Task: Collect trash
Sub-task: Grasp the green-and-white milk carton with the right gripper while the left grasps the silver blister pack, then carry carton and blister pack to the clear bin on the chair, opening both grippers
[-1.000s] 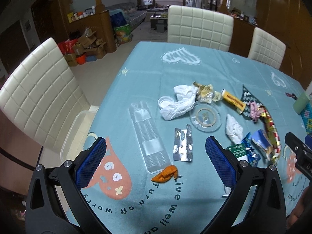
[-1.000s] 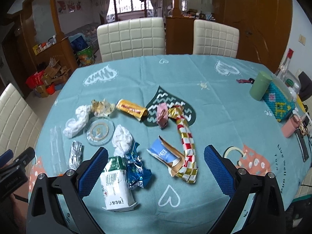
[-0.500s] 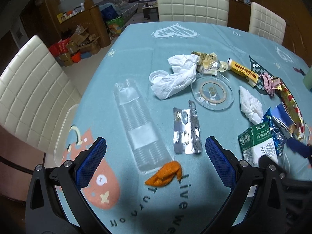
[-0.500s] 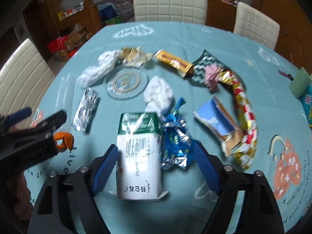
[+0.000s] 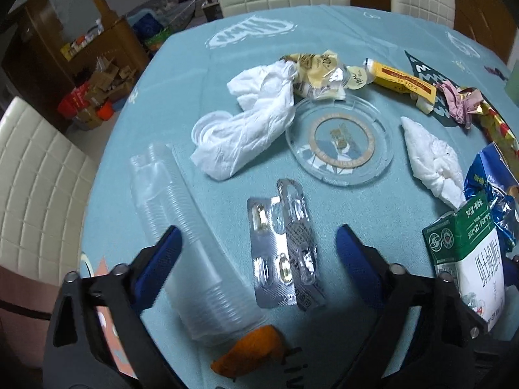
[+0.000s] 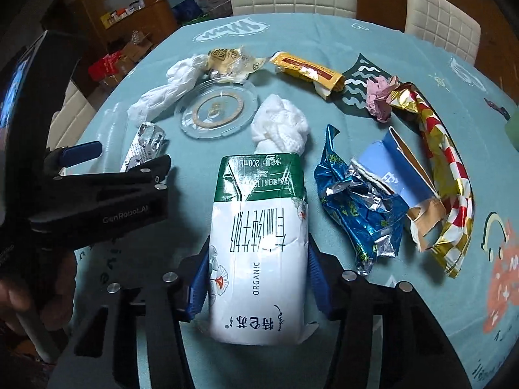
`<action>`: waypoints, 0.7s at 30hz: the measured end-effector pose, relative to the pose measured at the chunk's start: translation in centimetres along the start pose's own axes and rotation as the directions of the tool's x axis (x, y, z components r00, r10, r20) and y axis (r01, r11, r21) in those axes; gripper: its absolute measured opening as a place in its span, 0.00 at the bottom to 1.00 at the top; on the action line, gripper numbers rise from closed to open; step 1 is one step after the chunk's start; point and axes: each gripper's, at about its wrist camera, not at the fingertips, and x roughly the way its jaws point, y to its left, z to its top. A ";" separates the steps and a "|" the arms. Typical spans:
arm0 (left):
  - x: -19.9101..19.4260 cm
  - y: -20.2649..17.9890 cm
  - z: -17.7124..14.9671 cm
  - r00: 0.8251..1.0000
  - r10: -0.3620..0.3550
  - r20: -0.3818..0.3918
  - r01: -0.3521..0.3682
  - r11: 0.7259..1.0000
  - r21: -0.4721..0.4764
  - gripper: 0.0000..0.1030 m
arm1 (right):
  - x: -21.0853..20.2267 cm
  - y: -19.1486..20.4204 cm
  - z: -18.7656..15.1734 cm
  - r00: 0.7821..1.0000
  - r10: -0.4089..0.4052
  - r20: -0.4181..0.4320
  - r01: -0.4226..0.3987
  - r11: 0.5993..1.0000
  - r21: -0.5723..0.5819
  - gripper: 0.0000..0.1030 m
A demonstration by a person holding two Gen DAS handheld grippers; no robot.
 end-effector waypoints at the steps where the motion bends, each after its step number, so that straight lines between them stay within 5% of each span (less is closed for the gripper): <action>1: -0.1 -0.1 0.1 1.000 0.005 0.010 -0.005 1.000 0.009 0.72 | 0.0 0.0 0.0 1.000 0.002 -0.001 -0.002 1.000 0.001 0.49; 2: -0.3 -0.1 0.3 1.000 0.010 0.024 -0.010 1.000 0.011 0.66 | 0.0 0.1 0.0 1.000 0.005 -0.003 -0.005 1.000 0.000 0.49; 4: -0.8 0.1 0.4 0.999 0.006 0.046 -0.006 1.000 0.003 0.31 | -0.2 0.1 0.3 1.000 0.014 0.003 -0.014 1.000 -0.004 0.49; 13: -4.0 1.5 0.1 0.989 -0.091 0.114 0.095 0.995 -0.036 0.27 | -2.1 0.9 1.9 0.998 0.015 0.063 -0.012 0.999 -0.041 0.49; 21: -7.6 3.6 -1.1 0.985 -0.051 0.166 0.069 0.992 -0.102 0.27 | -4.3 3.5 2.5 0.992 0.058 0.112 -0.045 0.992 -0.115 0.49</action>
